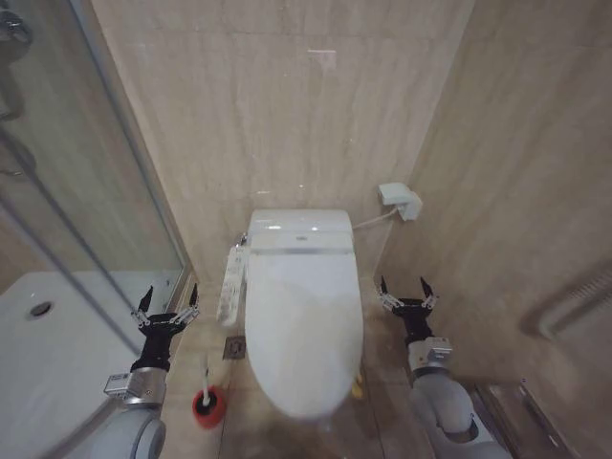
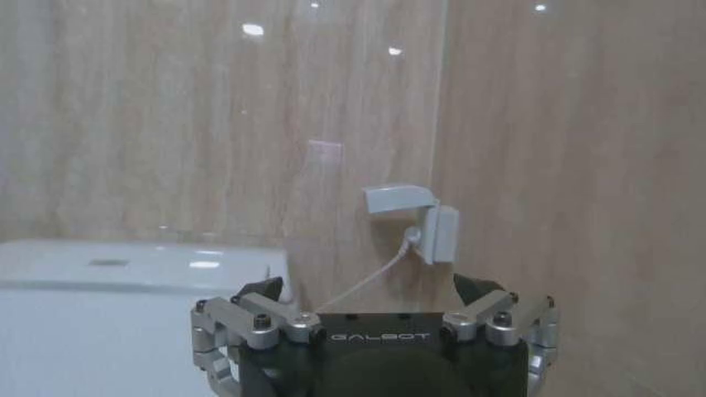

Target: Open the toilet lid, clean the toilet bowl with a toilet brush, close the toilet lid, and flush.

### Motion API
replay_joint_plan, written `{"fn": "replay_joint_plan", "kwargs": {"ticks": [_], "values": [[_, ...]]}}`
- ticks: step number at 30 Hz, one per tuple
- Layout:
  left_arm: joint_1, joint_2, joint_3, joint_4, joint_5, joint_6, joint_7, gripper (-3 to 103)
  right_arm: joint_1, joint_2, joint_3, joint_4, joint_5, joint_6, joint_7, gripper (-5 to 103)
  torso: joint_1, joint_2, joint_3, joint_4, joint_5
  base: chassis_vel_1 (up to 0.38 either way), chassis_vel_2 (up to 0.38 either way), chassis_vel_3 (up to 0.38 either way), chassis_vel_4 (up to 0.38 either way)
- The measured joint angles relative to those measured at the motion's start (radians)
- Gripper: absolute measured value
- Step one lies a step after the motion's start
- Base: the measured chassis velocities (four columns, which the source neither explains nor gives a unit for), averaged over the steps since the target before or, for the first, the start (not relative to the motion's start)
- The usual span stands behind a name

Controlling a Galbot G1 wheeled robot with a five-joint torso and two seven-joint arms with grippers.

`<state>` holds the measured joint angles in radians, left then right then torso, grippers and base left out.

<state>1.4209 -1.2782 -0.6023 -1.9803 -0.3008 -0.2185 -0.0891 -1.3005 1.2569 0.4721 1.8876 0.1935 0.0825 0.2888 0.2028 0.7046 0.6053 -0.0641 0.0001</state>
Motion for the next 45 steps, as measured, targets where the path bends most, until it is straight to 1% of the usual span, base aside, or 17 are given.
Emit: {"fn": "replay_joint_plan", "kwargs": {"ticks": [3, 4, 6, 8, 10, 11, 12, 13, 16, 17, 20, 21, 23, 32, 45], "values": [[0.000, 0.000, 0.000, 0.000, 0.000, 0.000, 0.000, 100, 0.000, 0.000, 0.000, 0.000, 0.000, 0.000, 0.000, 100, 0.000, 0.000, 0.000, 0.0002, 0.0004, 0.379, -0.367, -0.362, 0.361], [0.000, 0.000, 0.000, 0.000, 0.000, 0.000, 0.000, 100, 0.000, 0.000, 0.000, 0.000, 0.000, 0.000, 0.000, 100, 0.000, 0.000, 0.000, -0.0001, -0.0011, 0.379, -0.400, -0.369, 0.390], [0.000, 0.000, 0.000, 0.000, 0.000, 0.000, 0.000, 100, 0.000, 0.000, 0.000, 0.000, 0.000, 0.000, 0.000, 100, 0.000, 0.000, 0.000, -0.0001, 0.0005, 0.369, -0.360, -0.382, 0.384], [0.000, 0.000, 0.000, 0.000, 0.000, 0.000, 0.000, 100, 0.000, 0.000, 0.000, 0.000, 0.000, 0.000, 0.000, 100, 0.000, 0.000, 0.000, 0.0002, 0.0006, 0.366, -0.362, -0.396, 0.375], [0.000, 0.000, 0.000, 0.000, 0.000, 0.000, 0.000, 100, 0.000, 0.000, 0.000, 0.000, 0.000, 0.000, 0.000, 100, 0.000, 0.000, 0.000, -0.0002, -0.0009, 0.345, -0.369, -0.349, 0.355], [0.000, 0.000, 0.000, 0.000, 0.000, 0.000, 0.000, 100, 0.000, 0.000, 0.000, 0.000, 0.000, 0.000, 0.000, 100, 0.000, 0.000, 0.000, -0.0002, -0.0009, 0.326, -0.376, -0.349, 0.338], [0.000, 0.000, 0.000, 0.000, 0.000, 0.000, 0.000, 100, 0.000, 0.000, 0.000, 0.000, 0.000, 0.000, 0.000, 100, 0.000, 0.000, 0.000, 0.0000, 0.0004, 0.335, -0.309, -0.353, 0.290], [0.000, 0.000, 0.000, 0.000, 0.000, 0.000, 0.000, 100, 0.000, 0.000, 0.000, 0.000, 0.000, 0.000, 0.000, 100, 0.000, 0.000, 0.000, 0.0000, 0.0005, 0.335, -0.296, -0.299, 0.290], [0.000, 0.000, 0.000, 0.000, 0.000, 0.000, 0.000, 100, 0.000, 0.000, 0.000, 0.000, 0.000, 0.000, 0.000, 100, 0.000, 0.000, 0.000, 0.0001, -0.0009, 0.238, -0.283, -0.242, 0.294], [0.000, 0.000, 0.000, 0.000, 0.000, 0.000, 0.000, 100, 0.000, 0.000, 0.000, 0.000, 0.000, 0.000, 0.000, 100, 0.000, 0.000, 0.000, 0.0000, 0.0006, 0.217, -0.207, -0.236, 0.238], [0.000, 0.000, 0.000, 0.000, 0.000, 0.000, 0.000, 100, 0.000, 0.000, 0.000, 0.000, 0.000, 0.000, 0.000, 100, -0.001, 0.000, 0.000, 0.0001, -0.0003, 0.158, -0.180, -0.211, 0.167], [0.000, 0.000, 0.000, 0.000, 0.000, 0.000, 0.000, 100, 0.000, 0.000, 0.000, 0.000, 0.000, 0.000, 0.000, 100, -0.001, 0.000, 0.000, -0.0002, -0.0004, 0.089, -0.124, -0.050, 0.088], [0.000, 0.000, 0.000, 0.000, 0.000, 0.000, 0.000, 100, 0.000, 0.000, 0.000, 0.000, 0.000, 0.000, 0.000, 100, 0.000, 0.000, 0.000, 0.0003, 0.0001, 0.051, -0.039, -0.024, 0.047], [-0.001, 0.000, 0.000, 0.000, 0.000, 0.000, 0.000, 100, 0.000, 0.000, 0.000, 0.000, 0.000, 0.000, 0.000, 100, 0.001, -0.001, 0.001, -0.0001, -0.0001, -0.033, 0.018, 0.025, -0.028], [0.000, 0.000, 0.000, 0.000, 0.000, 0.000, 0.000, 100, 0.000, 0.000, 0.000, 0.000, 0.000, 0.000, 0.000, 100, 0.000, 0.000, 0.000, 0.0000, -0.0001, 0.063, -0.055, -0.070, 0.053]]}}
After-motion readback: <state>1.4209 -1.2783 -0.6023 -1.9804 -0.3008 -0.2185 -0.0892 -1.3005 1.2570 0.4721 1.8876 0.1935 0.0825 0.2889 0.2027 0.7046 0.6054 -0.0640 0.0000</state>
